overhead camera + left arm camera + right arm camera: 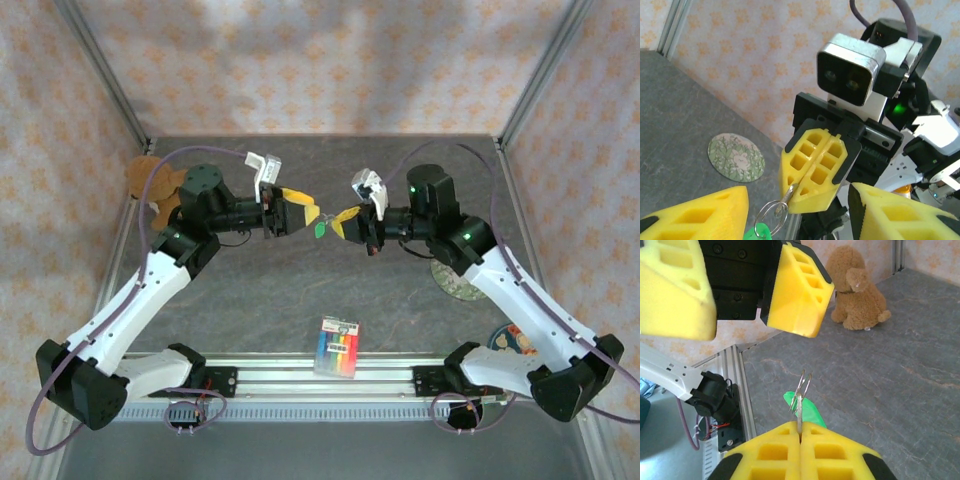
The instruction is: Remove the keys from the keyring
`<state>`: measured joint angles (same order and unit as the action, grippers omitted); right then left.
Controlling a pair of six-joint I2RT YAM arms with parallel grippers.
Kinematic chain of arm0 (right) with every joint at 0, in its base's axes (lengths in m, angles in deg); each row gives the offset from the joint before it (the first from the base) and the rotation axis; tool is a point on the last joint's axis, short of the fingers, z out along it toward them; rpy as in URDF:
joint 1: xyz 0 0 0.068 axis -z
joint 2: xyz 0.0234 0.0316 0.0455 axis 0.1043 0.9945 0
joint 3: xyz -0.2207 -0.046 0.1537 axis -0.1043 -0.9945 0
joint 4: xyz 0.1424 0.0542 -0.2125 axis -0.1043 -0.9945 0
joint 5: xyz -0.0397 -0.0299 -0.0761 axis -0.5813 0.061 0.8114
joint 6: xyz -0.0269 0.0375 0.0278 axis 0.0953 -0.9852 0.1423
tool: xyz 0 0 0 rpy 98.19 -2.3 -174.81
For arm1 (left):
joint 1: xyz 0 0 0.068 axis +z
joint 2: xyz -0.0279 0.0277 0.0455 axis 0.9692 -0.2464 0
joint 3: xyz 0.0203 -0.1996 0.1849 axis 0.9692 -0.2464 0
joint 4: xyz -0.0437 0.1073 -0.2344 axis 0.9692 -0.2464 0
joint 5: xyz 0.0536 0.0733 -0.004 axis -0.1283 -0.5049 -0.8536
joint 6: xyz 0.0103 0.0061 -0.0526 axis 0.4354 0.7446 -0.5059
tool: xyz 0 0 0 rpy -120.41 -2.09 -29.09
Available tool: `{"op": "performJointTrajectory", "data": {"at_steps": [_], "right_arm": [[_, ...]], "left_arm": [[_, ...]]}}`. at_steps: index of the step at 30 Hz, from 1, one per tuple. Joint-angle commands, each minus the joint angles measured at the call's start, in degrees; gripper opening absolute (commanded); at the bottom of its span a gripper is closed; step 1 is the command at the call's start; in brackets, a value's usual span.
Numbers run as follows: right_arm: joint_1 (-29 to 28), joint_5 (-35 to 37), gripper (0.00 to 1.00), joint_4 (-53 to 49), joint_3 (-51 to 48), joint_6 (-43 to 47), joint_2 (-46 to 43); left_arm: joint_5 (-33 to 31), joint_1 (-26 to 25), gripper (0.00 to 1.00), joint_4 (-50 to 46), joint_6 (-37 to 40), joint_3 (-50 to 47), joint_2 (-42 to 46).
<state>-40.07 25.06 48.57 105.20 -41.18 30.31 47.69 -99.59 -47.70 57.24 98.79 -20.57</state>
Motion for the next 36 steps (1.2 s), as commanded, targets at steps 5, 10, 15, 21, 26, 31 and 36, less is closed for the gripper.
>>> {"op": "performJointTrajectory", "data": {"at_steps": [5,10,15,21,26,31,36], "right_arm": [[-0.2,-4.8,0.0,-3.6,3.5,1.8,1.5],[-0.2,-6.0,0.0,-3.8,4.0,1.9,1.7],[-0.2,-6.3,0.0,-4.0,4.3,1.9,2.8],[-0.2,-6.4,0.0,-4.0,4.4,2.0,3.2],[-0.1,-6.3,0.0,-3.9,4.1,2.0,3.0],[0.1,-6.4,0.0,-3.9,4.1,1.9,2.6],[0.5,-5.9,0.0,-3.1,3.7,1.4,2.3]], "left_arm": [[4.2,-0.3,0.56,-9.0,6.4,3.6,-1.7],[4.2,-1.2,0.58,-12.2,8.7,4.4,-2.3],[4.4,-1.7,0.54,-12.9,9.3,4.5,-2.4],[5.0,-1.8,0.43,-13.4,9.5,4.8,-2.7],[5.0,-1.9,0.28,-13.5,9.7,4.7,-2.5],[4.7,-1.8,0.24,-13.9,9.9,4.3,-2.2],[4.2,-1.9,0.1,-14.3,10.4,4.4,-1.8]]}}
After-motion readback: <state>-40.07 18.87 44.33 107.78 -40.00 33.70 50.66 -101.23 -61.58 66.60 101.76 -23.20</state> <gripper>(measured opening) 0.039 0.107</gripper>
